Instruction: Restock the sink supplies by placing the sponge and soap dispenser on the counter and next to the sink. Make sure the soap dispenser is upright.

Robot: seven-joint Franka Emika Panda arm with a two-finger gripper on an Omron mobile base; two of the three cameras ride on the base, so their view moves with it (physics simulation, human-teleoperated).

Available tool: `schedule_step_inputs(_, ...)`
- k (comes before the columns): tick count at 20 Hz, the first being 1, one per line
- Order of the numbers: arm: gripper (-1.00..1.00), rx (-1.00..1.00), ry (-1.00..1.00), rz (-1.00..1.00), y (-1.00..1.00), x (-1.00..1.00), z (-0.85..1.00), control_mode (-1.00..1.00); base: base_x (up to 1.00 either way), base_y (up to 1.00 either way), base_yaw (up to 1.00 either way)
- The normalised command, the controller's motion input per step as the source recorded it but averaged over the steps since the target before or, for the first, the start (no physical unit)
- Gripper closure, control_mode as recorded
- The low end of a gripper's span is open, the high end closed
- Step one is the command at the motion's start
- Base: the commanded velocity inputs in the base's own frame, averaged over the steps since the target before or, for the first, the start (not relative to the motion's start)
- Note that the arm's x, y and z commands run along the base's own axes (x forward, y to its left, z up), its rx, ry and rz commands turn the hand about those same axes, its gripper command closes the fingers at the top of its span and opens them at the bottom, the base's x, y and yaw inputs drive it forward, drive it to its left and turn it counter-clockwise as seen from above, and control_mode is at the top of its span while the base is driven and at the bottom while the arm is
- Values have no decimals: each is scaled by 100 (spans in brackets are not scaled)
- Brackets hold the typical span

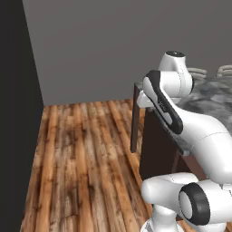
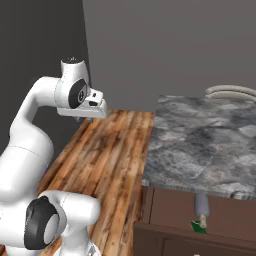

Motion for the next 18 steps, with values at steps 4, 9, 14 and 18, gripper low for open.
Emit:
schedule_step_inputs(4, -100, 0, 0, 0, 0, -1, 0, 100, -35, -1, 0)
schedule_step_inputs(9, -100, 0, 0, 0, 0, 0, 0, 100, -86, -68, 0)
schedule_step_inputs(14, -100, 0, 0, 0, 0, 0, 0, 100, -29, -100, 0)
schedule_step_inputs(18, -100, 0, 0, 0, 0, 0, 0, 100, 0, -100, 0)
